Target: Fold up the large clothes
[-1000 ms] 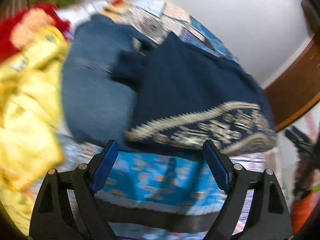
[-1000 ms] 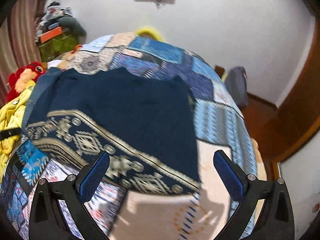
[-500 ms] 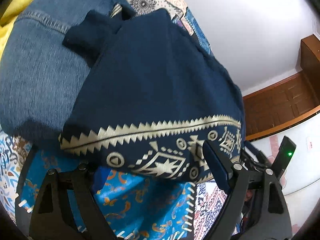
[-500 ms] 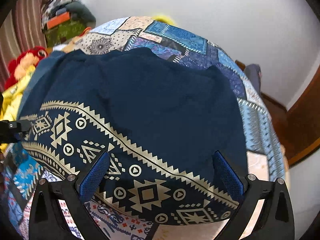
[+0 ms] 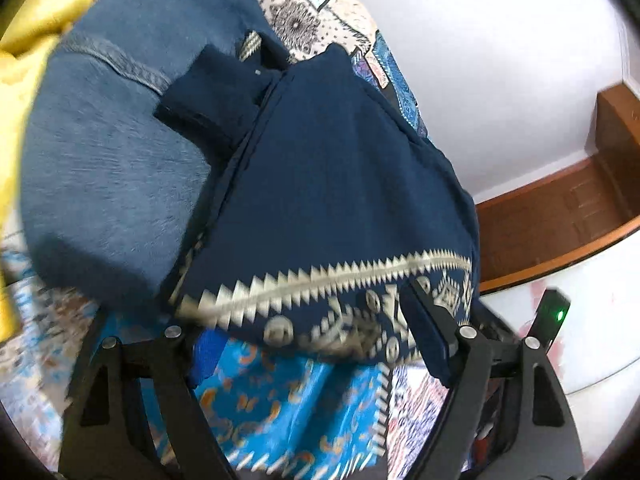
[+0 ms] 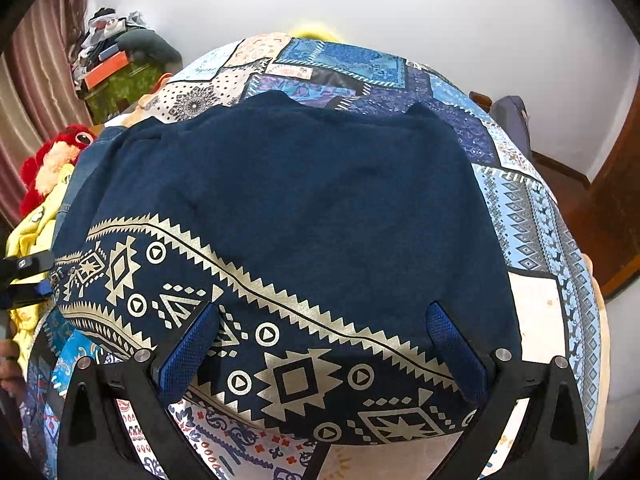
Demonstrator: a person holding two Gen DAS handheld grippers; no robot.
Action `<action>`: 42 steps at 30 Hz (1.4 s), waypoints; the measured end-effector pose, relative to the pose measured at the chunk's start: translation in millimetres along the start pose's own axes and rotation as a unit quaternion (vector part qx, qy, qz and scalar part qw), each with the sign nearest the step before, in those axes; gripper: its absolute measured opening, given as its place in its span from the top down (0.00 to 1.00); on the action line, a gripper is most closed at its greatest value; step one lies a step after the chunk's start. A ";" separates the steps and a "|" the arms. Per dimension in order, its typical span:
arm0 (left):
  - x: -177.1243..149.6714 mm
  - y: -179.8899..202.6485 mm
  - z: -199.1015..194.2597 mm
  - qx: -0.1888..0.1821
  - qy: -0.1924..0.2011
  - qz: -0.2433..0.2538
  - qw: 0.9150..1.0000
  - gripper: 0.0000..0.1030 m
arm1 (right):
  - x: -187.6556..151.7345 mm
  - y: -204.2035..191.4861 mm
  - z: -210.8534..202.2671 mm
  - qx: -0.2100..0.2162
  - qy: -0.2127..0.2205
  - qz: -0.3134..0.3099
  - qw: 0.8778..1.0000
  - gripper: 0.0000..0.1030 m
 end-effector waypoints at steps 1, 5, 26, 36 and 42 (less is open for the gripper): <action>2.1 -0.8 5.6 -0.001 0.000 -0.004 1.000 0.25 | -1.0 0.9 -0.6 0.002 -0.001 0.003 1.000 0.00; 11.5 4.3 24.0 -0.030 0.023 -0.014 0.999 0.25 | -2.7 3.1 0.1 0.008 -0.004 0.013 1.000 0.00; 48.5 173.8 -14.6 0.092 0.186 0.221 0.953 0.88 | 26.8 -76.7 11.3 0.017 0.026 -0.056 0.998 0.00; -24.0 295.0 58.9 0.083 0.123 0.402 0.903 0.88 | 9.9 9.8 -32.6 0.080 -0.037 0.059 0.994 0.00; -101.7 322.6 117.7 0.065 0.026 0.476 0.877 0.88 | -31.7 111.3 -93.7 -0.031 -0.023 0.108 0.993 0.00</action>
Point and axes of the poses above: each gripper's, at about its wrist camera, not at the fingertips, and z roughly the way its jaws point, y to its right, x to its top, the point moved 5 cm from there along z, roughly the way its jaws point, and after that the axes turned 6 degrees about y, right-handed, at the moved point
